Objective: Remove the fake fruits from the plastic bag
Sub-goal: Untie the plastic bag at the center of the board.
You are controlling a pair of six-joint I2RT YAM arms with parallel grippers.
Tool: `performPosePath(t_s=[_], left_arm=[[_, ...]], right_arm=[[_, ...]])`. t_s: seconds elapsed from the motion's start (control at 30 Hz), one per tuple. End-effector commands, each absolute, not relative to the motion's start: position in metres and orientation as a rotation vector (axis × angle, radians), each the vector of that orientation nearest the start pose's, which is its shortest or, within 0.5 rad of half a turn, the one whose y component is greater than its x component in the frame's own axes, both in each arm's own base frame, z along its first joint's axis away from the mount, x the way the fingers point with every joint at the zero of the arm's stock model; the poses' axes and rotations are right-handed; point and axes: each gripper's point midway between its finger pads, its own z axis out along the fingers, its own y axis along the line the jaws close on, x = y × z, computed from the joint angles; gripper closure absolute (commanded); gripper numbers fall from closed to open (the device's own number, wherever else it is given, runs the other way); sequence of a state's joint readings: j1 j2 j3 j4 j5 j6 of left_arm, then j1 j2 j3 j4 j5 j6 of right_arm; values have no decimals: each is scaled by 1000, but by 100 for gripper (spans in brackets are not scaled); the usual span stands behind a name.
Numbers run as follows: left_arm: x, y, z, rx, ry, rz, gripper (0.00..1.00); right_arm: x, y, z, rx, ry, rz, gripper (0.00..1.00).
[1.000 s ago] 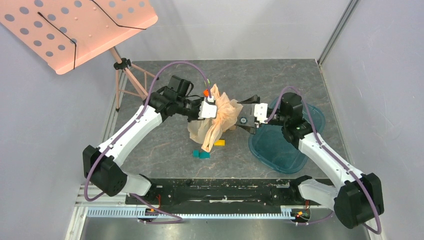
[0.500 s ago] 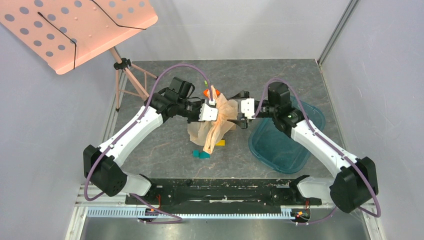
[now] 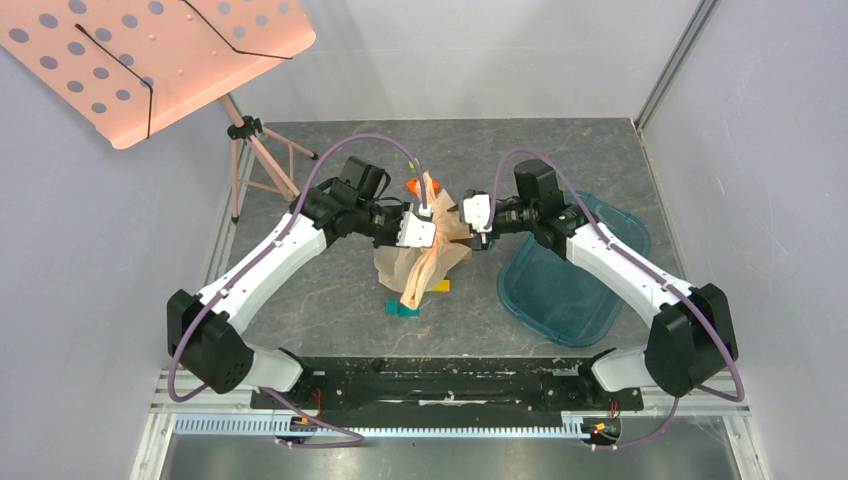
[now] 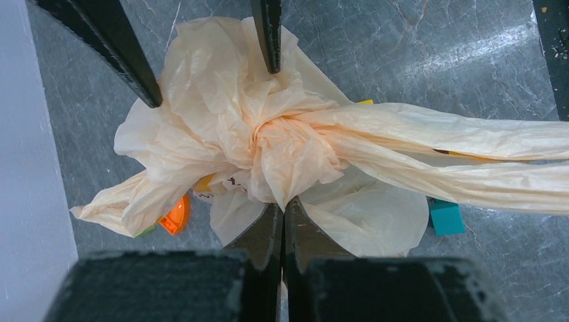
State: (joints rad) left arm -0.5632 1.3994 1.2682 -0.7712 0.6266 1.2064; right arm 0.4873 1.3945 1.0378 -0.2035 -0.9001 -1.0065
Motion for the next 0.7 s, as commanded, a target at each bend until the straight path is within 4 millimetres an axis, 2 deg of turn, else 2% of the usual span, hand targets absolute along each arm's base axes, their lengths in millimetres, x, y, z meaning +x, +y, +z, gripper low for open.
performPosePath(t_s=[0.0, 0.1, 0.27, 0.37, 0.47, 0.67], left_arm=[[267, -254, 218, 1942, 1157, -399, 98], [268, -255, 218, 1934, 1167, -403, 98], [273, -257, 223, 1872, 1180, -386, 98], [279, -257, 229, 1824, 1203, -363, 98], [294, -257, 239, 1711, 1255, -325, 98], [311, -257, 254, 1497, 1359, -352, 98]], right_arm=[[295, 290, 223, -1662, 1012, 601, 44], [293, 291, 224, -1657, 1014, 615, 54], [293, 289, 230, -1629, 1016, 597, 79], [300, 287, 238, -1557, 1043, 560, 93], [314, 285, 258, -1439, 1076, 511, 100], [335, 275, 287, -1215, 1151, 472, 100]])
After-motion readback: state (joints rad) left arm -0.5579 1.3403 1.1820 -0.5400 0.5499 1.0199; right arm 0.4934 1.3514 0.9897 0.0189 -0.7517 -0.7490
